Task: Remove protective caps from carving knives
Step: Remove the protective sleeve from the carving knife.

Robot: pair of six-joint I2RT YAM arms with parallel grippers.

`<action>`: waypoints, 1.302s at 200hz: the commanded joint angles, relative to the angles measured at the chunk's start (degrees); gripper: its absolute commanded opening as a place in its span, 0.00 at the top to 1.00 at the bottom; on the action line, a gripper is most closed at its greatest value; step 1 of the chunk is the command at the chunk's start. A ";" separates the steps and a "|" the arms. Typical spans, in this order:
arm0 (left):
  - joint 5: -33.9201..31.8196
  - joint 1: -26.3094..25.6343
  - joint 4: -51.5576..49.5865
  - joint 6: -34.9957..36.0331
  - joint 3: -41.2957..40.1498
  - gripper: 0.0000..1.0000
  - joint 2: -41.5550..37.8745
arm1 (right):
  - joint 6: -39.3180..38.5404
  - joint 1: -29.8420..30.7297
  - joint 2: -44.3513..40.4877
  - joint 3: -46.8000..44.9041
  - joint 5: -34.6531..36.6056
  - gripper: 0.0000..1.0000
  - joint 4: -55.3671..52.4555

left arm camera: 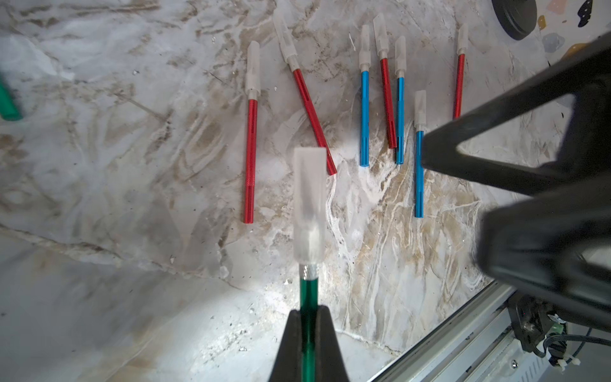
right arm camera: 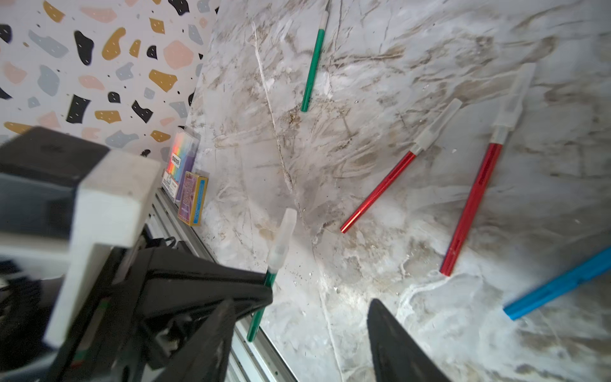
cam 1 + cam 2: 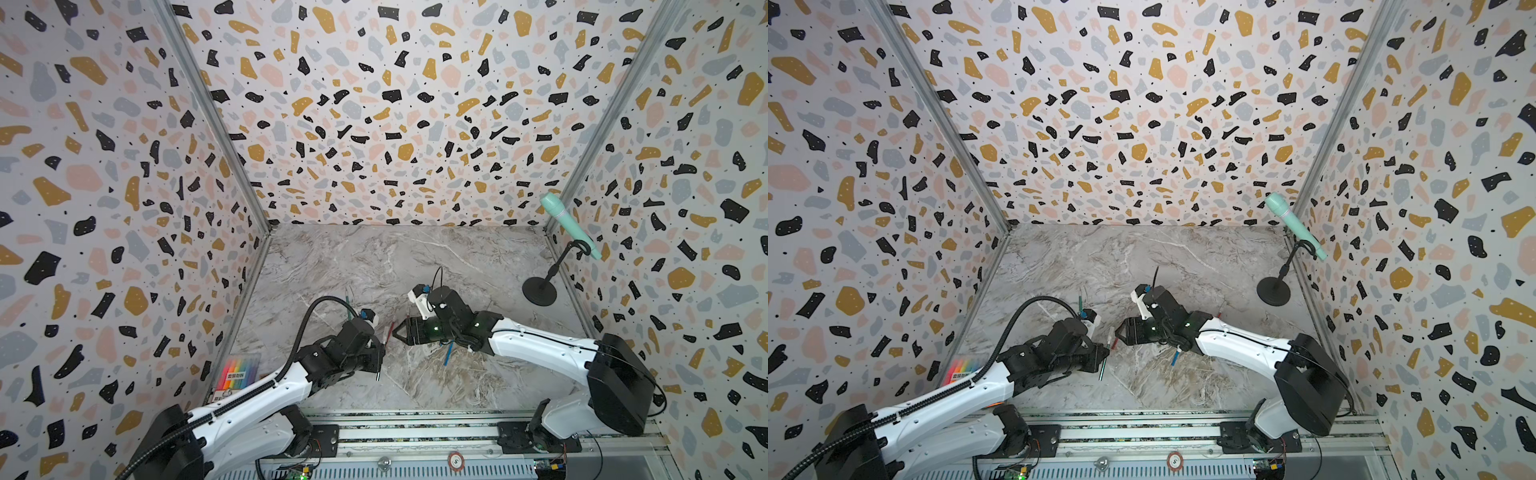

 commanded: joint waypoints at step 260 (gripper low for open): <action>-1.90 -2.10 5.65 -2.87 -3.68 1.00 -3.97 | 6.45 3.45 7.43 0.68 -0.07 0.64 13.96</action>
